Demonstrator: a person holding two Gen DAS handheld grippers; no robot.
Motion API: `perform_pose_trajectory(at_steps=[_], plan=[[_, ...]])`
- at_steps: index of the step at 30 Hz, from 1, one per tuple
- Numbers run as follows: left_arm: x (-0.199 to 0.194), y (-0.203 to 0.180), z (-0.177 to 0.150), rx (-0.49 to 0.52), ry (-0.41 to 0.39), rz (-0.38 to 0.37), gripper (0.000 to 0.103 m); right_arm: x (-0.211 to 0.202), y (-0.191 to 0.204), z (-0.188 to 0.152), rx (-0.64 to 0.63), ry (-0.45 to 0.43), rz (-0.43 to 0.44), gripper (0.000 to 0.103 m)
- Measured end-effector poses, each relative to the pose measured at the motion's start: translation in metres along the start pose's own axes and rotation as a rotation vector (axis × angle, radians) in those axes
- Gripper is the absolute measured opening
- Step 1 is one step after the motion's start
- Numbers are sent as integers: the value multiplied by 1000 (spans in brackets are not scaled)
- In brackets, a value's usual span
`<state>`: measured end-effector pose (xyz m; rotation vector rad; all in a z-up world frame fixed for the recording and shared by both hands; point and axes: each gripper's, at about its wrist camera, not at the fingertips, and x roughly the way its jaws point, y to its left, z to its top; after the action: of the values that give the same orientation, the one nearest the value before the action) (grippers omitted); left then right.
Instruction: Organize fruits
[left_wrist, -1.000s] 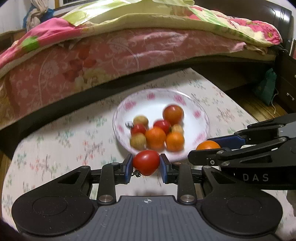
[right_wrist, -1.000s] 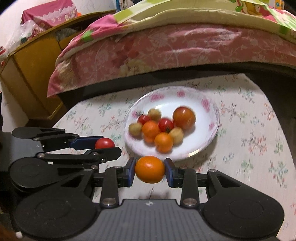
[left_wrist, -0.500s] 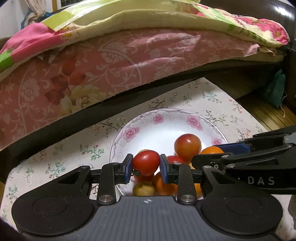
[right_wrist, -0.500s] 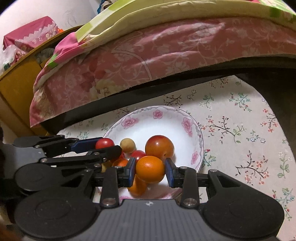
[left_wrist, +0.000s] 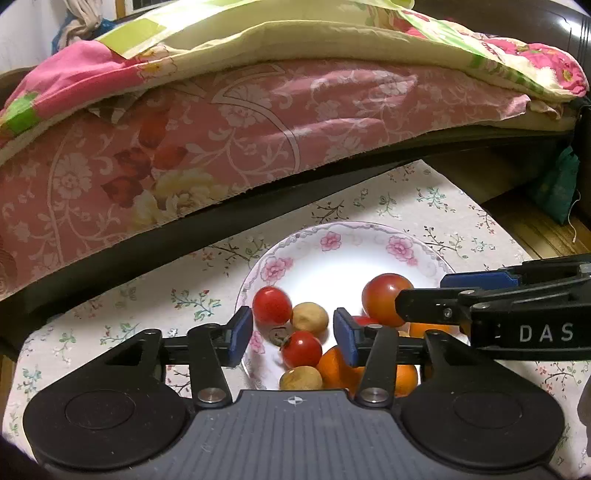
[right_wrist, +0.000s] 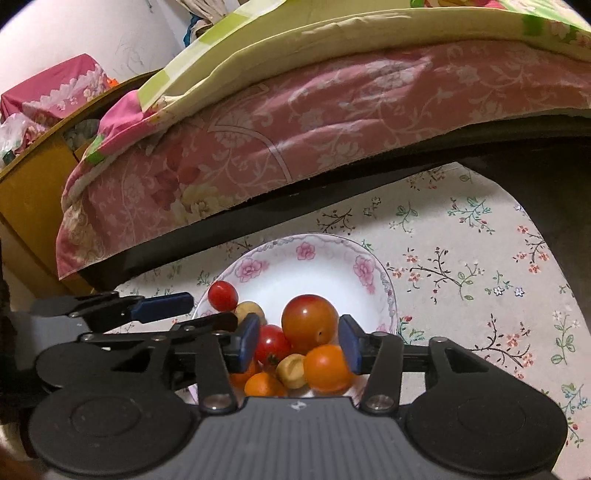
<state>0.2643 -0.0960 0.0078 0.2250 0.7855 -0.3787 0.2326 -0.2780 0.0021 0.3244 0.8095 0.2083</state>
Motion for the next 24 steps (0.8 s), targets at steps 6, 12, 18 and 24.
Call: perform_pose_trajectory(at_steps=[6, 12, 18, 24], plan=[[-14, 0, -3, -8, -15, 30, 70, -10, 1, 0, 8, -26, -12, 43], [-34, -2, -14, -32, -20, 72, 84, -28, 5, -12, -4, -26, -48, 46], [-58, -1, -39, -72, -18, 108, 90, -45, 12, -35, -1, 3, -81, 48], [-82, -10, -65, -57, -10, 164, 103, -64, 23, -63, 3, 30, -97, 49]])
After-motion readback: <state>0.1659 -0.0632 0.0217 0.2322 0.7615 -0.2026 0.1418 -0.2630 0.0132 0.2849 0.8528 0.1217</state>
